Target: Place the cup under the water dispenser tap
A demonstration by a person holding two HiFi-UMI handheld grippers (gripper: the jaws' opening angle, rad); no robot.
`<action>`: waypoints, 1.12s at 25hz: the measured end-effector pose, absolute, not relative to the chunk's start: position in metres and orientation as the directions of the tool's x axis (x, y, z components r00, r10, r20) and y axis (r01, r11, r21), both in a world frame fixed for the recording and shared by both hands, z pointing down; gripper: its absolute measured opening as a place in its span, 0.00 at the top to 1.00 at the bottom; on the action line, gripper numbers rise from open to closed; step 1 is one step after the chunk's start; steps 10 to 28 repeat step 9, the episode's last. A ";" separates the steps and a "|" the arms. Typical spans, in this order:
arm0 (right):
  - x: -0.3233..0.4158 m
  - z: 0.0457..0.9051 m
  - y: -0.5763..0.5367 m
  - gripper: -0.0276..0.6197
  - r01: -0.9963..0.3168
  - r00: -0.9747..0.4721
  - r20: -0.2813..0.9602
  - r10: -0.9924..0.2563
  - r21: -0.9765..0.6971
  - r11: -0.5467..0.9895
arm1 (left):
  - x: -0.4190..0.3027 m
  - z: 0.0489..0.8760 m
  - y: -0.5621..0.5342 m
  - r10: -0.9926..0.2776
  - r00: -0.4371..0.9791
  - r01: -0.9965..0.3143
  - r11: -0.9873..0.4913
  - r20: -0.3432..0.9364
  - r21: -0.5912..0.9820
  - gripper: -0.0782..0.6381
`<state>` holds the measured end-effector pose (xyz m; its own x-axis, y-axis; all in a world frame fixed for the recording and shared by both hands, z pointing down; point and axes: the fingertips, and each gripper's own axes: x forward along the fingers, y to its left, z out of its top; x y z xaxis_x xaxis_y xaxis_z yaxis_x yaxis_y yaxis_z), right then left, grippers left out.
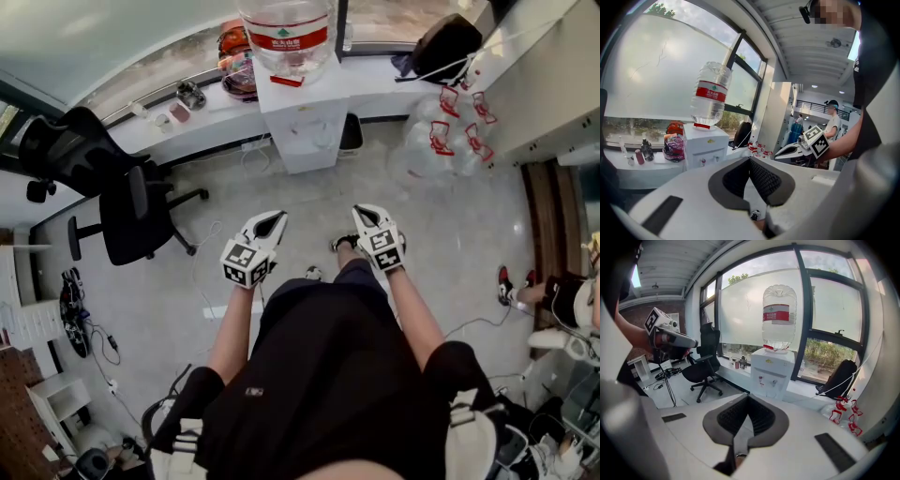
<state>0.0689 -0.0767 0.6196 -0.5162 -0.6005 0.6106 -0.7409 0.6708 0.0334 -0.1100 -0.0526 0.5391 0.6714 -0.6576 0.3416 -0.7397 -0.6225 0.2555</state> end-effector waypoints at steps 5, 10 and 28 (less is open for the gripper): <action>0.064 0.619 -0.079 0.96 -0.736 -0.521 0.611 -0.597 0.033 0.676 | -0.114 0.539 -0.053 -0.663 0.667 -0.744 -0.616 0.341 0.259 0.89; 0.060 0.617 -0.080 0.96 -0.733 -0.524 0.612 -0.593 0.030 0.679 | -0.117 0.538 -0.051 -0.664 0.664 -0.747 -0.612 0.342 0.262 0.89; 0.060 0.617 -0.080 0.96 -0.733 -0.524 0.612 -0.593 0.030 0.679 | -0.117 0.538 -0.051 -0.664 0.664 -0.747 -0.612 0.342 0.262 0.89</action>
